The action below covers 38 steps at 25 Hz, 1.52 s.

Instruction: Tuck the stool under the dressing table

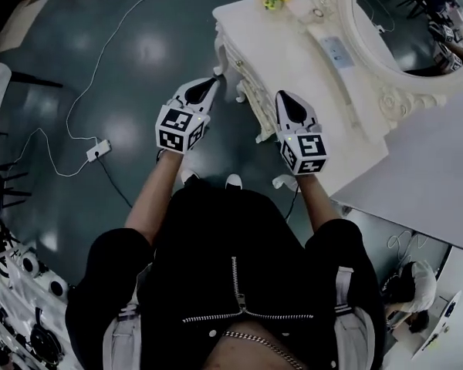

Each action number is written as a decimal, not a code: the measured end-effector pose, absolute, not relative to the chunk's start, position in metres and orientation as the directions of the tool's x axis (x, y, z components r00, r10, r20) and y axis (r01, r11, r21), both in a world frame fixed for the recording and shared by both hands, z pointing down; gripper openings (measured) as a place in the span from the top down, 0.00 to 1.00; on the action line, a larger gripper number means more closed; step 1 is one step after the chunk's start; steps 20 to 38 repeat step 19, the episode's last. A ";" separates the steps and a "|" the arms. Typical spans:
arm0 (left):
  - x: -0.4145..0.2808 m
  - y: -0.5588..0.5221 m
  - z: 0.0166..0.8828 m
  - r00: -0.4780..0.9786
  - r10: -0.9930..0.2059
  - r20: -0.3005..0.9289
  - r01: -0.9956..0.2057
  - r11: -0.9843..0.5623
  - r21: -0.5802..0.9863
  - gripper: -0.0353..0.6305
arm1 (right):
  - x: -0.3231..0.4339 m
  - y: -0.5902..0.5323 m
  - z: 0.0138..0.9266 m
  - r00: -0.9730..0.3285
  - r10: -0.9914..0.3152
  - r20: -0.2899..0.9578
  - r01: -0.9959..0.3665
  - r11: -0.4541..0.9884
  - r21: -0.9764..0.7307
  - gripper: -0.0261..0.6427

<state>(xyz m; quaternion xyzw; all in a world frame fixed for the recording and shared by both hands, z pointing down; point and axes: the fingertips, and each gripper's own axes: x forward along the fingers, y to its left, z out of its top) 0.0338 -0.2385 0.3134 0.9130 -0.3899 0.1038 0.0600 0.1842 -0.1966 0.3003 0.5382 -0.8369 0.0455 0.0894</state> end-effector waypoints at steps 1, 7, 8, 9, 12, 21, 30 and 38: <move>0.035 -0.237 0.313 0.674 -0.701 0.234 -0.725 -0.688 0.028 0.91 | 0.186 -0.196 0.299 -0.405 -0.893 0.195 -0.909 0.417 0.022 0.96; 0.044 -0.234 0.314 0.673 -0.705 0.226 -0.729 -0.683 0.039 0.91 | 0.196 -0.195 0.300 -0.405 -0.894 0.191 -0.909 0.416 0.018 0.96; 0.044 -0.234 0.314 0.672 -0.706 0.224 -0.730 -0.682 0.040 0.91 | 0.197 -0.195 0.300 -0.406 -0.893 0.192 -0.909 0.417 0.018 0.96; 0.044 -0.233 0.313 0.671 -0.707 0.224 -0.731 -0.681 0.039 0.91 | 0.197 -0.195 0.301 -0.407 -0.893 0.192 -0.909 0.418 0.017 0.96; 0.043 -0.231 0.313 0.667 -0.711 0.223 -0.734 -0.678 0.037 0.91 | 0.198 -0.192 0.301 -0.406 -0.894 0.190 -0.909 0.416 0.013 0.96; 0.043 -0.229 0.316 0.658 -0.718 0.228 -0.743 -0.669 0.038 0.91 | 0.201 -0.192 0.302 -0.411 -0.892 0.188 -0.907 0.420 0.011 0.96; 0.043 -0.229 0.316 0.658 -0.718 0.228 -0.743 -0.669 0.038 0.91 | 0.201 -0.192 0.302 -0.411 -0.892 0.188 -0.907 0.420 0.011 0.96; 0.043 -0.229 0.316 0.658 -0.718 0.228 -0.743 -0.669 0.038 0.91 | 0.201 -0.192 0.302 -0.411 -0.892 0.188 -0.907 0.420 0.011 0.96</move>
